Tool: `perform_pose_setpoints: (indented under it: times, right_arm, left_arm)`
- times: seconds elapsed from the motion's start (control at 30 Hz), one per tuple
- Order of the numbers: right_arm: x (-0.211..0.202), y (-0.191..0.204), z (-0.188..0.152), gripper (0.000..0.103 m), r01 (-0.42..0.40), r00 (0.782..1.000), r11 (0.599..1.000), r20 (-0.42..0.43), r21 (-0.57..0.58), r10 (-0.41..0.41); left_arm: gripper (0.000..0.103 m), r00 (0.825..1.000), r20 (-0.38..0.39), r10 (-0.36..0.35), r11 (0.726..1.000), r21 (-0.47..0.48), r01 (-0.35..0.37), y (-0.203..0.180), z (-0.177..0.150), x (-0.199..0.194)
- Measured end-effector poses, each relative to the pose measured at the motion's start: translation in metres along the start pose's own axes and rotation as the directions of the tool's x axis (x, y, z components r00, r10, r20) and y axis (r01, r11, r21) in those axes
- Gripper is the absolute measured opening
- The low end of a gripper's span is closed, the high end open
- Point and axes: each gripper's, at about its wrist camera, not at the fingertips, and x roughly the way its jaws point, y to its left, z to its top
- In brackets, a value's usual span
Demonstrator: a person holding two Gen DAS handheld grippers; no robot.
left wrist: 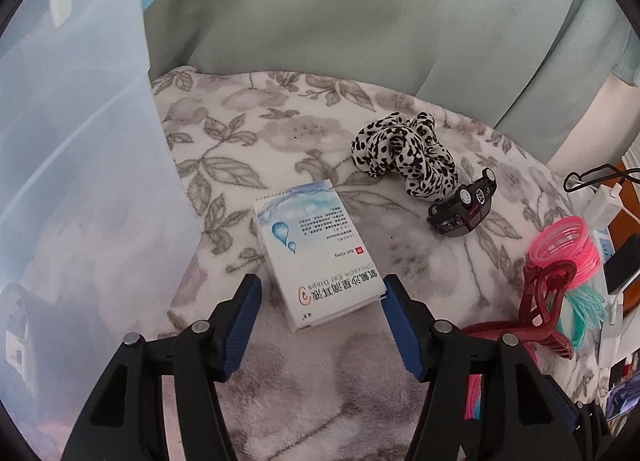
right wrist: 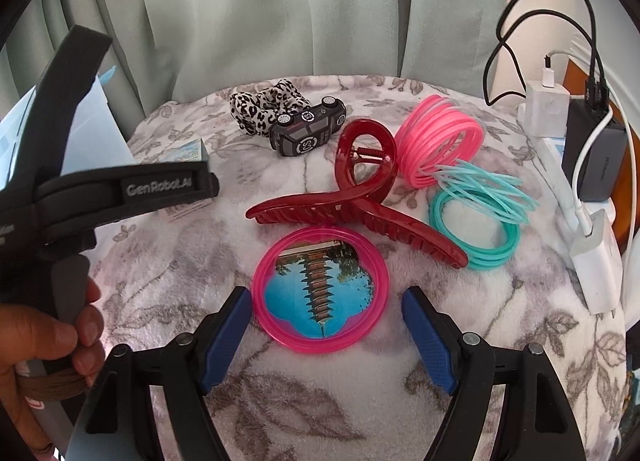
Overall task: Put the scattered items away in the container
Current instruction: 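Lift the medicine box with the left tool while the right tool grasps the pink round mirror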
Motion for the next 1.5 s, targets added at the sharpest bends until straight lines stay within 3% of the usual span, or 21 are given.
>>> perform_pose_setpoints:
  times: [0.13, 0.67, 1.17, 1.37, 1.5]
  right_arm:
    - [0.005, 0.006, 0.003, 0.083, 0.027, 1.000, 0.999, -0.004, -0.030, -0.027]
    - [0.000, 0.005, -0.001, 0.076, 0.044, 0.999, 0.999, -0.011, -0.024, -0.045]
    - [-0.050, -0.001, -0.038, 0.075, -0.020, 0.999, 0.996, -0.032, 0.089, 0.023]
    - [-0.088, -0.002, -0.039, 0.075, -0.015, 0.999, 0.993, 0.032, 0.119, 0.012]
    - [-0.118, 0.001, -0.038, 0.076, -0.007, 0.996, 0.992, 0.085, 0.124, -0.004]
  left_arm:
    - [0.052, 1.000, -0.003, 0.008, 1.000, 0.014, -0.008, 0.004, -0.004, 0.002]
    - [0.051, 1.000, -0.004, 0.000, 0.998, 0.059, 0.000, 0.005, -0.032, -0.011]
    - [0.051, 0.998, -0.057, -0.026, 0.997, 0.074, 0.030, 0.007, -0.083, -0.047]
    - [0.051, 0.995, -0.071, -0.074, 0.996, 0.047, 0.078, 0.008, -0.097, -0.072]
    - [0.051, 0.994, -0.018, -0.110, 0.992, 0.064, 0.111, 0.003, -0.099, -0.106]
